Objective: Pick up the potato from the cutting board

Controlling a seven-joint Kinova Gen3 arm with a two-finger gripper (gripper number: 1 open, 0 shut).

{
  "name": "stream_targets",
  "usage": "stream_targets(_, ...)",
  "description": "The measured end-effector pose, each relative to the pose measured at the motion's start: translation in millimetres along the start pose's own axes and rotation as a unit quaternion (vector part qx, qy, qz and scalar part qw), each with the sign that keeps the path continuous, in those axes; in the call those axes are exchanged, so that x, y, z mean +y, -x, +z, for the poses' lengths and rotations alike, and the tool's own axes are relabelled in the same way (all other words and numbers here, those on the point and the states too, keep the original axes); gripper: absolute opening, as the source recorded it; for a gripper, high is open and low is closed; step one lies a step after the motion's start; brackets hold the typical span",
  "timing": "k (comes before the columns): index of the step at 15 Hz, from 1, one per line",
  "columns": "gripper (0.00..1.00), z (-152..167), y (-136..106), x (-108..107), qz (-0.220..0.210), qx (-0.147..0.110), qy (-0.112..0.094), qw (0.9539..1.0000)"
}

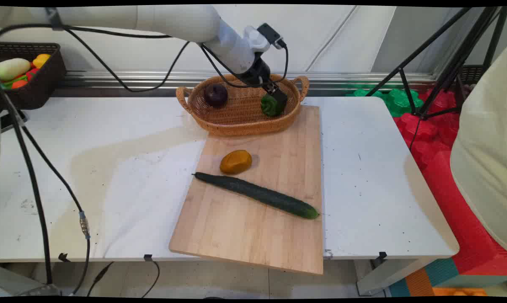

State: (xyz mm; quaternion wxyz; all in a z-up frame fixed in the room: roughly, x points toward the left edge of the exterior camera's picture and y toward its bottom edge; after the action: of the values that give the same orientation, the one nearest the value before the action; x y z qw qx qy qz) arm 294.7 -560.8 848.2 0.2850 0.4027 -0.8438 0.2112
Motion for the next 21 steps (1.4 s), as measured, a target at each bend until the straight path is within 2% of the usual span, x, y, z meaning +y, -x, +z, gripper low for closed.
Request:
stream_targets(4, 1.00, -46, 1, 6, 0.010, 0.022, -0.007, 0.9997)
stream_targets(7, 1.00, -75, 9, 12, 0.019, 0.027, -0.005, 0.9994)
stream_targets(9, 1.00, -108, 23, 20, 0.031, 0.026, 0.003, 0.9992)
stream_targets(12, 1.00, -139, 44, 28, 0.044, 0.015, 0.016, 0.9988)
stream_targets(17, 1.00, -187, 100, 46, 0.075, -0.029, 0.047, 0.9957)
stream_targets(21, 1.00, -198, 122, 54, 0.085, -0.047, 0.060, 0.9935)
